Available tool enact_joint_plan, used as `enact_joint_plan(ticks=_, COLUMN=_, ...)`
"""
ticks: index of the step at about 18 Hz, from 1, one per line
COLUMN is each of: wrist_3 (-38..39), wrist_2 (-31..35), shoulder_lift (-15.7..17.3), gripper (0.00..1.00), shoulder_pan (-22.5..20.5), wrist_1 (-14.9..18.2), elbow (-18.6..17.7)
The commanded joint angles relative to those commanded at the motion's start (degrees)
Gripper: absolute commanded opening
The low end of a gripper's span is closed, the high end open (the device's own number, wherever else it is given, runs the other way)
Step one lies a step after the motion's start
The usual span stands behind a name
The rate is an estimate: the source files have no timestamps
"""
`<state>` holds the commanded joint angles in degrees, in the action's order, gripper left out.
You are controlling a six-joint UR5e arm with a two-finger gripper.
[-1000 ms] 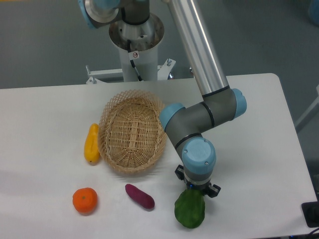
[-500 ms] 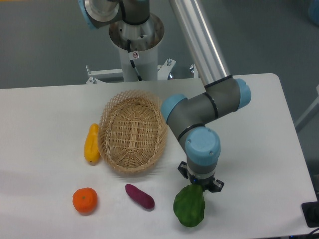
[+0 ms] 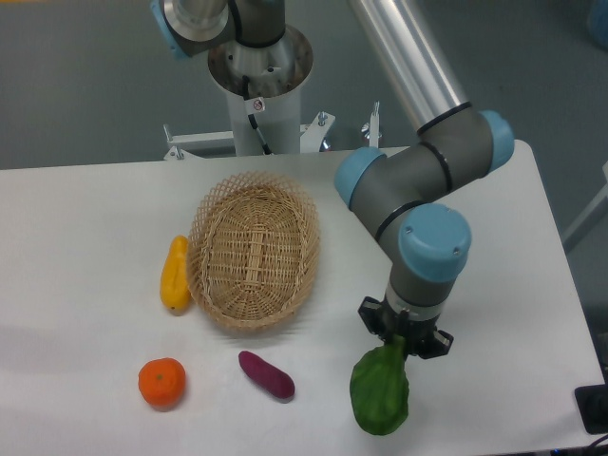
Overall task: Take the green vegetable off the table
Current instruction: 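Lift the grasped bok choy up and away from the basket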
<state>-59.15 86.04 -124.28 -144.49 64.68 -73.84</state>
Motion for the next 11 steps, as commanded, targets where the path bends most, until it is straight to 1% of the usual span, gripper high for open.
enact_joint_plan(ticks=4, wrist_3=-3.1, wrist_2=-0.1, shoulder_lift=0.3, gripper=0.01, shoulder_pan=-2.4, wrist_1=0.5, elbow=1.6)
enact_joint_plan(ticks=5, wrist_3=-4.3, wrist_2=-0.1, shoulder_lift=0.4, gripper=0.01, shoulder_pan=-3.0, wrist_1=2.2, elbow=2.3)
enact_joint_plan(ticks=7, wrist_3=-6.7, wrist_2=0.1, shoulder_lift=0.4, gripper=0.01, shoulder_pan=-3.7, wrist_1=6.7, elbow=4.7)
enact_joint_plan(ticks=8, wrist_3=-8.0, wrist_2=0.3, shoulder_lift=0.0, gripper=0.02, shoulder_pan=-4.1, wrist_1=8.2, elbow=5.9)
enact_joint_plan(ticks=11, wrist_3=-9.5, wrist_2=0.4, shoulder_lift=-0.9, gripper=0.02, shoulder_pan=-5.4, wrist_1=8.4, elbow=7.0)
